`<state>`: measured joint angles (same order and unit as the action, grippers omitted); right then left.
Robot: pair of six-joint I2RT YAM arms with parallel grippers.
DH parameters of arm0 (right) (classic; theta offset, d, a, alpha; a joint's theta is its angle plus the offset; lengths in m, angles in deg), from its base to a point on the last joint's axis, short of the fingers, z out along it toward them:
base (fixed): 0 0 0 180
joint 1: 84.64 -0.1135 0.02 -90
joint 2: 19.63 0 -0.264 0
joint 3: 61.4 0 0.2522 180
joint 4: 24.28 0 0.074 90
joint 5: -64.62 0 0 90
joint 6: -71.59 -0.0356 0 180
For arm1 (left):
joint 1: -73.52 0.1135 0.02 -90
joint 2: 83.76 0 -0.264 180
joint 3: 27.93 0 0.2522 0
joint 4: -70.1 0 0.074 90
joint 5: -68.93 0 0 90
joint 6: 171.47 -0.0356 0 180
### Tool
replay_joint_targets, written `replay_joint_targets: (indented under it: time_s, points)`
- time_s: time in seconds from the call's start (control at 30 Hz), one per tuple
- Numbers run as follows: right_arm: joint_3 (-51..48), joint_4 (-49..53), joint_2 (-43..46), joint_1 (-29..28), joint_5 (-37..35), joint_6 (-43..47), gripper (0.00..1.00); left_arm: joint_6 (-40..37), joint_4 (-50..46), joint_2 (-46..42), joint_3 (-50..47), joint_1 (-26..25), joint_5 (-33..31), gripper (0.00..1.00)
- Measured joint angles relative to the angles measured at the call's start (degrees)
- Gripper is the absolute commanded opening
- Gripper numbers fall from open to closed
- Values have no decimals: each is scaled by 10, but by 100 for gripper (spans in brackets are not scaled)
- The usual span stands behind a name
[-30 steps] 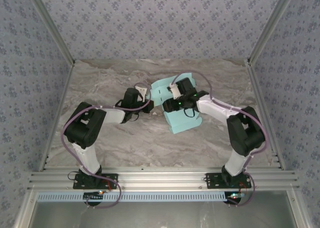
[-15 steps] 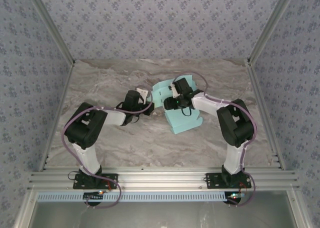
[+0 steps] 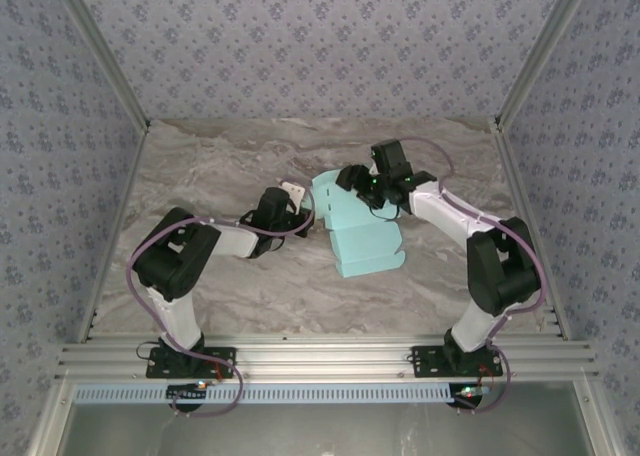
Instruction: Fold the paper box
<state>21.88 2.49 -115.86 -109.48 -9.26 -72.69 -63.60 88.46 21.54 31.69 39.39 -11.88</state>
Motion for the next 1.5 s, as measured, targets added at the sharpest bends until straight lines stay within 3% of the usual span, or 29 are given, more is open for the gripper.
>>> replay_joint_targets:
  time_s: [0.17,0.4,0.5,0.67,0.73,0.8,0.83,0.87,0.9,0.93,1.07,1.27,1.5]
  points:
    - [39,18,-18,1,2,-163,80,-2,30,0,-16,-3,-21,0]
    - [93,24,-61,3,2,-284,75,-12,46,0,-22,-30,-56,0]
    - [114,31,-87,12,3,-317,60,-15,49,0,-22,-39,-68,0]
    - [116,48,-110,21,4,-351,21,-16,53,0,-28,-42,-81,0]
    - [116,53,-108,21,2,-353,17,-13,53,0,-29,-42,-86,1]
    - [116,52,-108,21,2,-348,13,-11,55,-4,-30,-42,-87,23]
    - [115,49,-108,21,5,-346,11,-8,56,-7,-32,-41,-88,41]
    - [111,43,-107,21,7,-343,10,-6,58,-12,-35,-41,-89,69]
    - [104,34,-106,22,12,-340,8,-6,60,-18,-39,-41,-87,84]
    - [95,21,-105,23,17,-335,7,-4,60,-27,-44,-41,-86,90]
    - [46,-43,-104,36,52,-308,4,-3,66,-80,-72,-41,-82,97]
    - [-70,-173,-76,56,91,-258,11,-31,45,-151,-91,-34,-45,99]
    - [-178,-345,-45,58,129,-202,9,-75,130,-166,-172,3,-17,99]
